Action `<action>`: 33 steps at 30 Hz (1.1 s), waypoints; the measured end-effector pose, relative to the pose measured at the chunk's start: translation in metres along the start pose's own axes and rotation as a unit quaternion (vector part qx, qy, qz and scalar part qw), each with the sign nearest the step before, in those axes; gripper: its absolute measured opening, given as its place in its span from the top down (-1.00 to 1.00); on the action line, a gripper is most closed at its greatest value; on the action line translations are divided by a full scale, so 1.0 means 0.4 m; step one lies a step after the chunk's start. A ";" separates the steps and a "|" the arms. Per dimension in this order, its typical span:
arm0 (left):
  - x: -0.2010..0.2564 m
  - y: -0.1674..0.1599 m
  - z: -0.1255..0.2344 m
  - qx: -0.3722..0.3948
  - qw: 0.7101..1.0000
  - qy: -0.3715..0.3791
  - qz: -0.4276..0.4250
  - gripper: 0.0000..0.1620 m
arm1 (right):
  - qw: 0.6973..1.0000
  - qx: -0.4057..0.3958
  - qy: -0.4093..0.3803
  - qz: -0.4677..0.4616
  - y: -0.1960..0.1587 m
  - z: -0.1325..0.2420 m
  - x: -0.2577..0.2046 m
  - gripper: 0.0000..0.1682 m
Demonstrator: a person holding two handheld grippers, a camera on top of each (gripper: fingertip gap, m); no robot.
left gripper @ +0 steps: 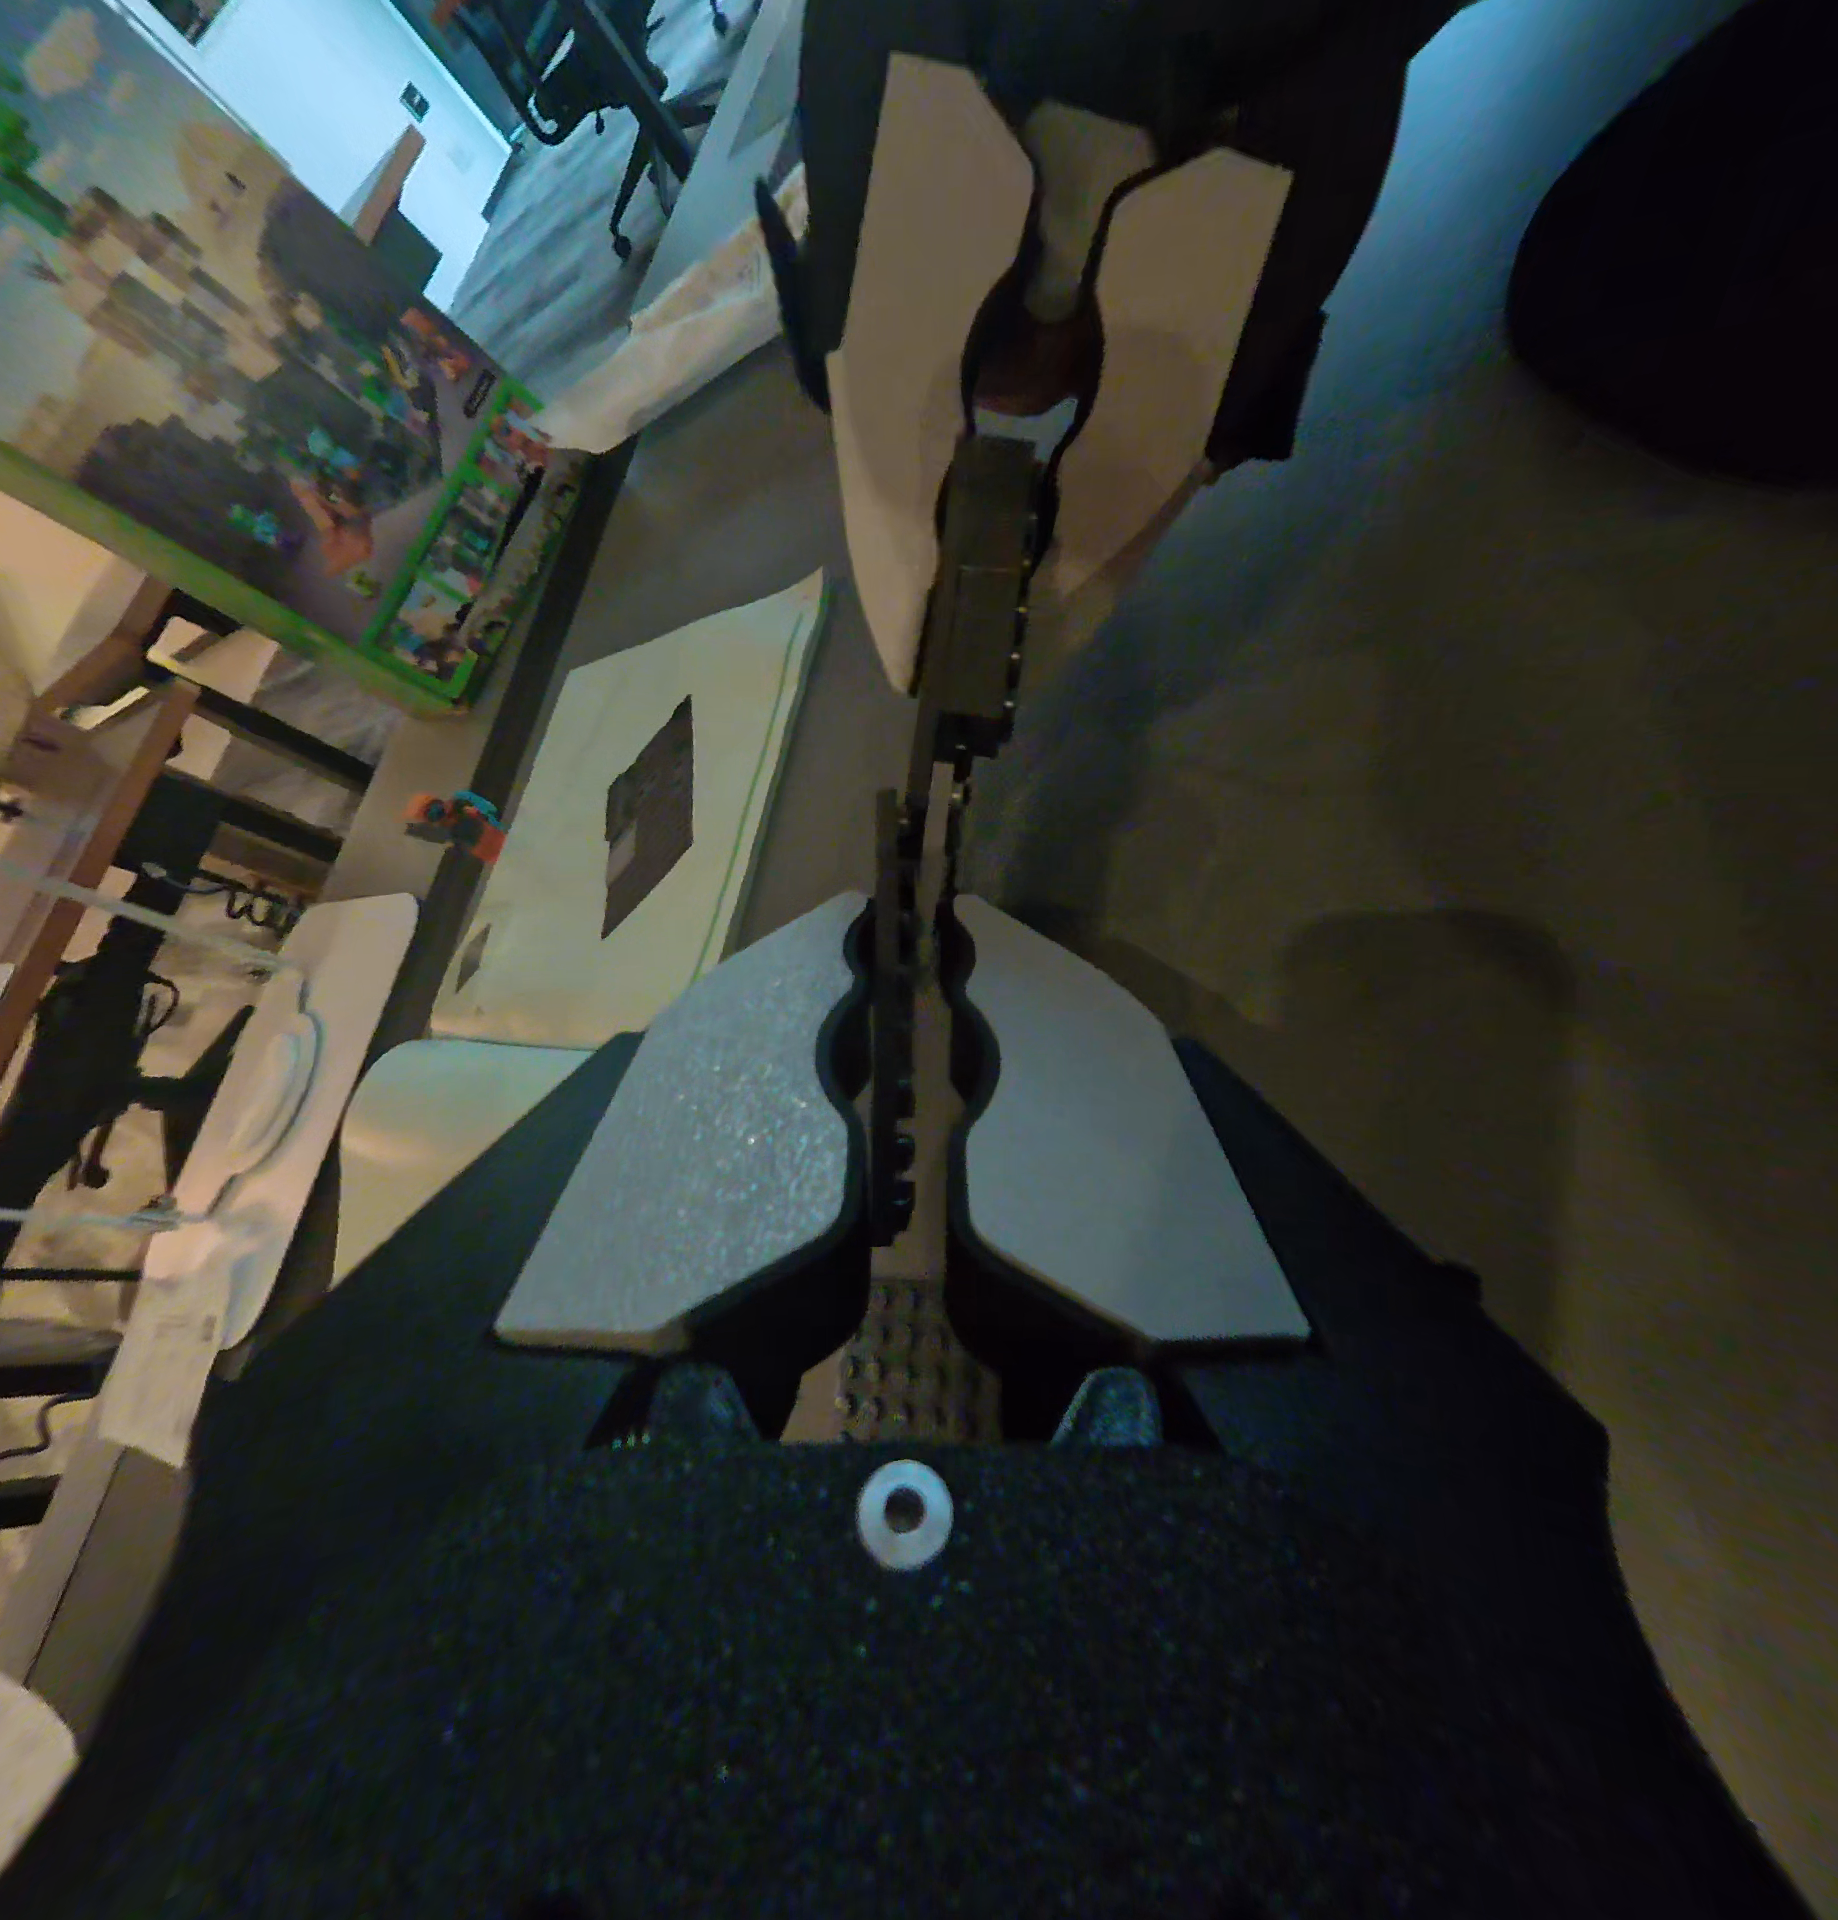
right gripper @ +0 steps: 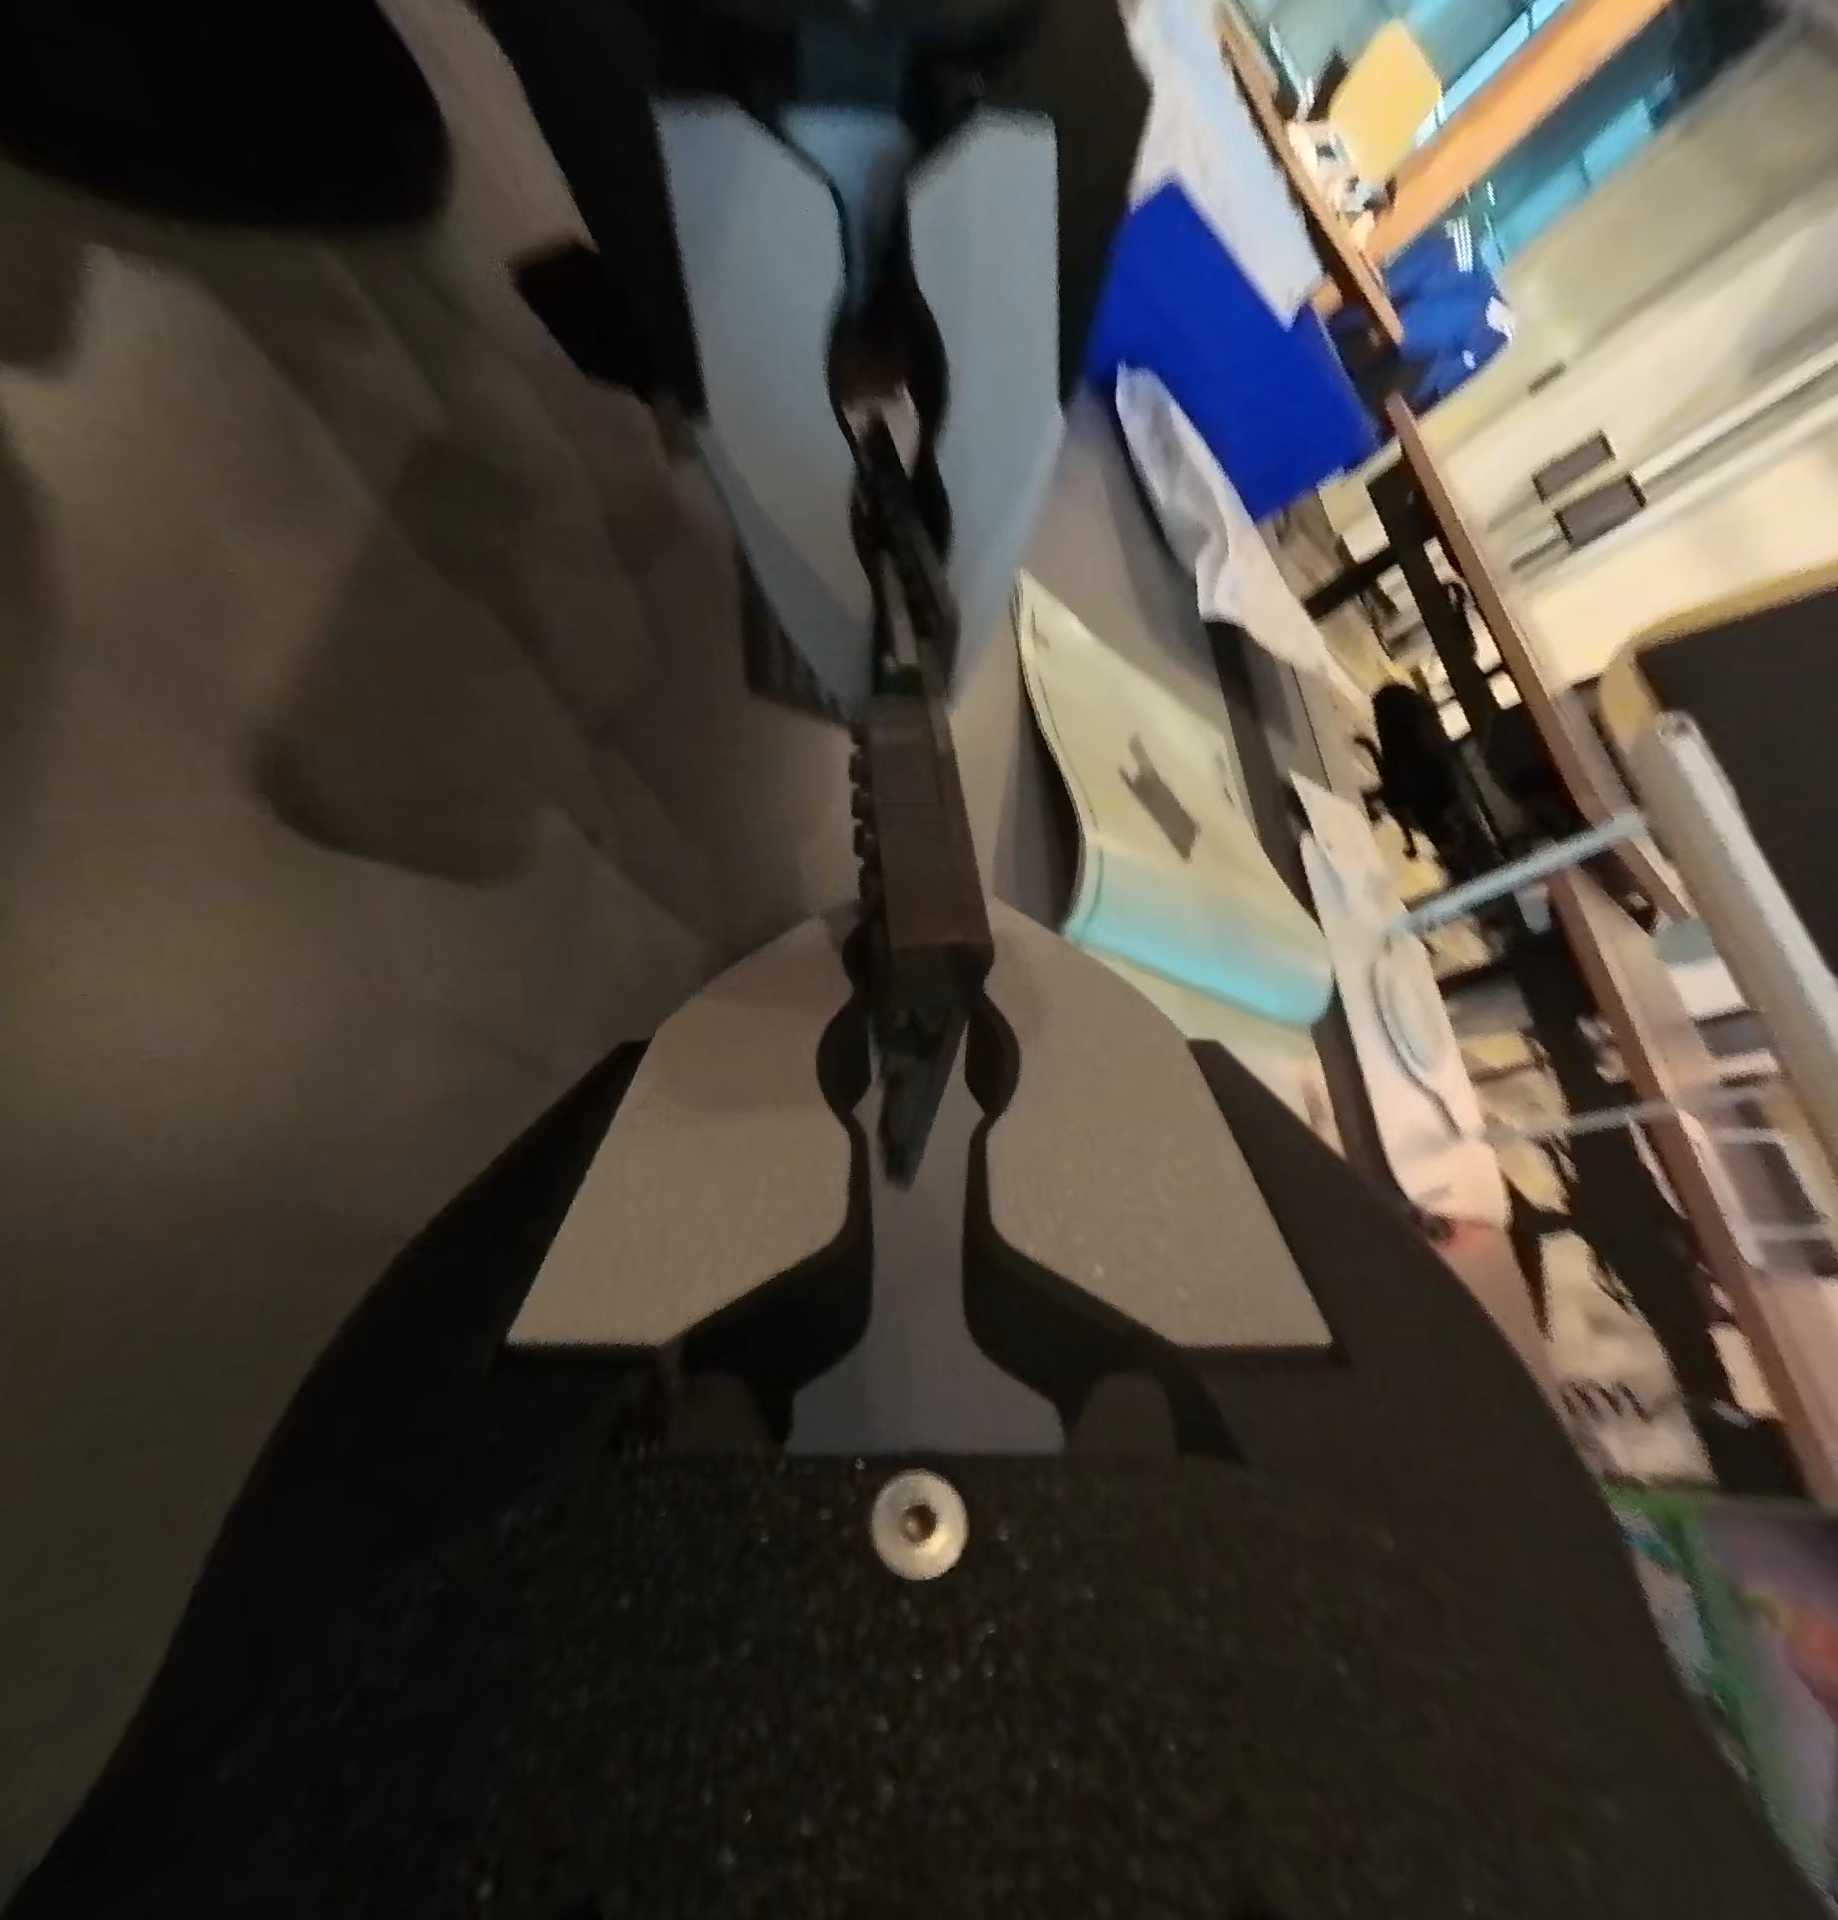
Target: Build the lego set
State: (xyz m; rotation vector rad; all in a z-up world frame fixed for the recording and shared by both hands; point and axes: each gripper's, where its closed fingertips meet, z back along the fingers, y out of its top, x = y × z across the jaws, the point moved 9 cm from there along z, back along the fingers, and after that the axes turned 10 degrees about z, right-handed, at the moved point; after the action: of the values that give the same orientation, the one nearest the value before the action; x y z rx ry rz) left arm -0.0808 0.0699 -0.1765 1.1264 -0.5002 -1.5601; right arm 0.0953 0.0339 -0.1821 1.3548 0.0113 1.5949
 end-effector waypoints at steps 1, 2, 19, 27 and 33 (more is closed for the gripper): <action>-0.001 0.002 0.004 0.003 1.000 -0.002 -0.001 0.87 | 1.000 0.006 0.001 -0.005 0.005 0.003 0.001 0.85; -0.001 0.005 0.008 0.007 1.000 -0.003 -0.002 0.87 | 1.000 0.010 0.001 -0.011 0.008 0.005 0.002 0.85; 0.026 0.056 0.059 0.010 0.992 -0.121 0.041 0.86 | 0.982 0.140 0.091 -0.093 0.075 0.053 0.037 0.87; 0.032 0.061 0.074 0.072 0.944 -0.236 0.219 0.86 | 0.908 0.199 0.215 -0.298 0.074 0.058 0.067 0.88; 0.051 0.045 0.069 0.082 0.896 -0.299 0.318 0.84 | 0.840 0.182 0.305 -0.410 0.069 0.039 0.076 0.87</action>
State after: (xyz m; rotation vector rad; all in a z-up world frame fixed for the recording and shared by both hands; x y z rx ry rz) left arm -0.0941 0.0390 -0.1576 0.4778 -1.2934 -1.2554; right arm 0.0927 0.0317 -0.1383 0.8363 1.1794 1.2095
